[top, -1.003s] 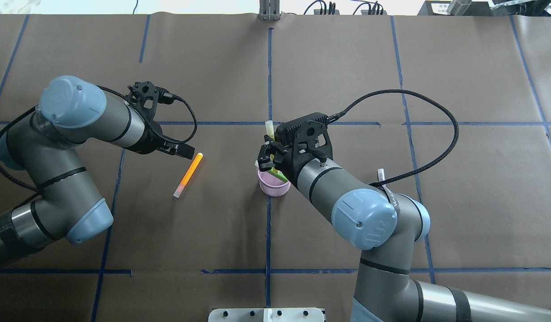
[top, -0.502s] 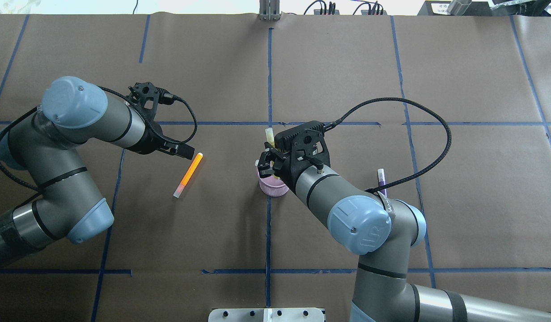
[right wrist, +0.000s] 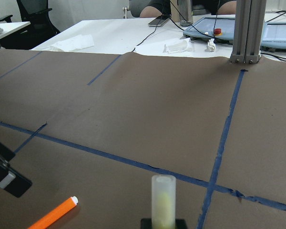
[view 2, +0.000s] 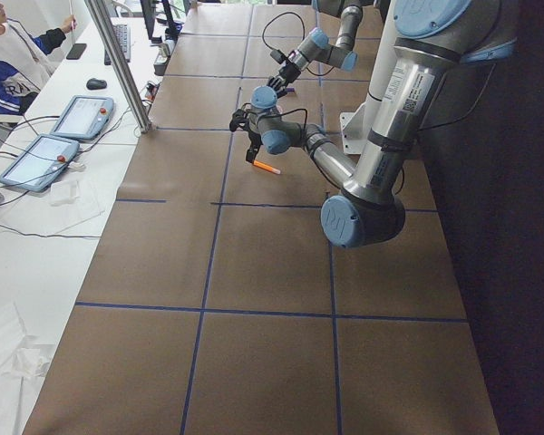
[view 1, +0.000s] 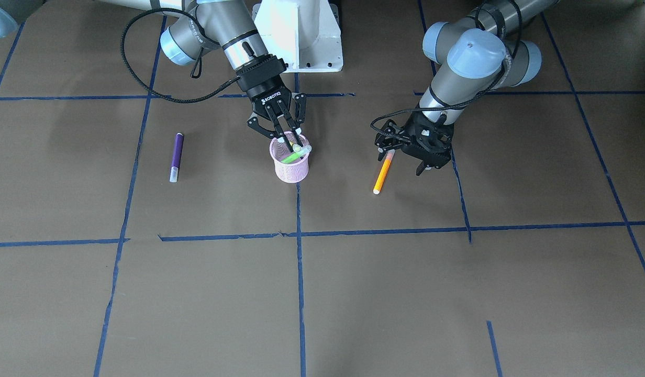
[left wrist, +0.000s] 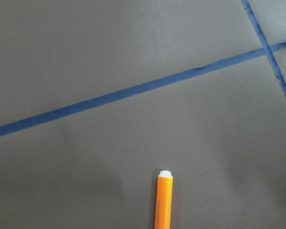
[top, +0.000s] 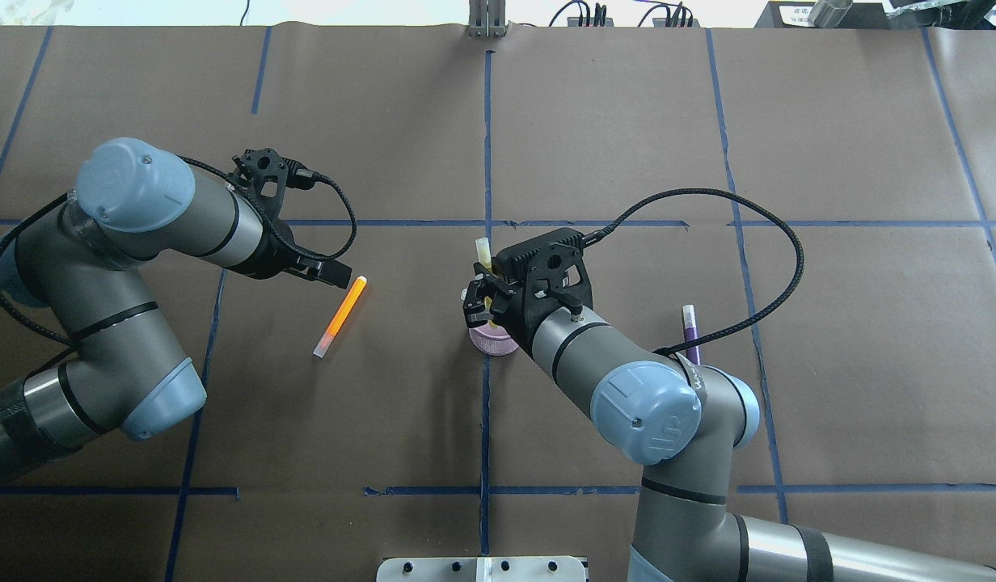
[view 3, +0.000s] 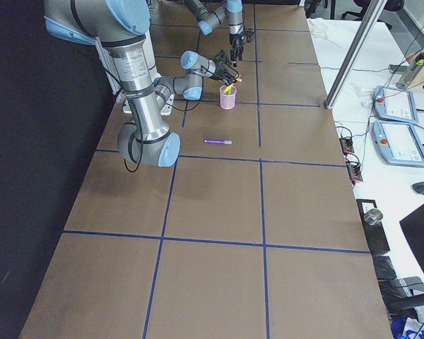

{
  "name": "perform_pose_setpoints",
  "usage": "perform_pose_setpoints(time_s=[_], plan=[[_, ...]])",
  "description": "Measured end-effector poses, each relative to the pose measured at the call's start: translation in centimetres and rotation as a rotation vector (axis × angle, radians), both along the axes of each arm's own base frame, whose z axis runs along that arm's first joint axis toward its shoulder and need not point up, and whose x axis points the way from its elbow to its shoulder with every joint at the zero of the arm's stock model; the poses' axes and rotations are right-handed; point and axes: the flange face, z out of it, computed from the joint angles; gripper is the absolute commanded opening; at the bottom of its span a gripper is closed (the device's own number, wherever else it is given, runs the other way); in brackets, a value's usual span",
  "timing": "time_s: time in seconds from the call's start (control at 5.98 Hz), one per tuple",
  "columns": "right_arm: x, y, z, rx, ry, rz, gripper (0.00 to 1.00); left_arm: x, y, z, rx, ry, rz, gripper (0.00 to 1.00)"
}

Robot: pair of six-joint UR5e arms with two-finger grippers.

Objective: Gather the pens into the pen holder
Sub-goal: 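Lower the yellow marker into the cup and open the right gripper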

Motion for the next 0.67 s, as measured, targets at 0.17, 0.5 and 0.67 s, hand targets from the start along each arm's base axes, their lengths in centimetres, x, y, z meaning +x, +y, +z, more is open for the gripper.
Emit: perform_pose_setpoints(time_s=[0.17, 0.5, 0.67], plan=[[-0.1, 0.1, 0.0, 0.000, -0.011, 0.000, 1.00, 0.0, 0.0, 0.1, -0.001, -0.002, 0.000, 1.00], [0.3, 0.2, -0.5, 0.004, -0.022, -0.005, 1.00, 0.2, 0.0, 0.0, -0.002, -0.002, 0.001, 1.00], [1.0, -0.3, -0.9, 0.003, -0.030, -0.017, 1.00, 0.3, -0.1, -0.5, 0.001, 0.003, 0.002, 1.00]])
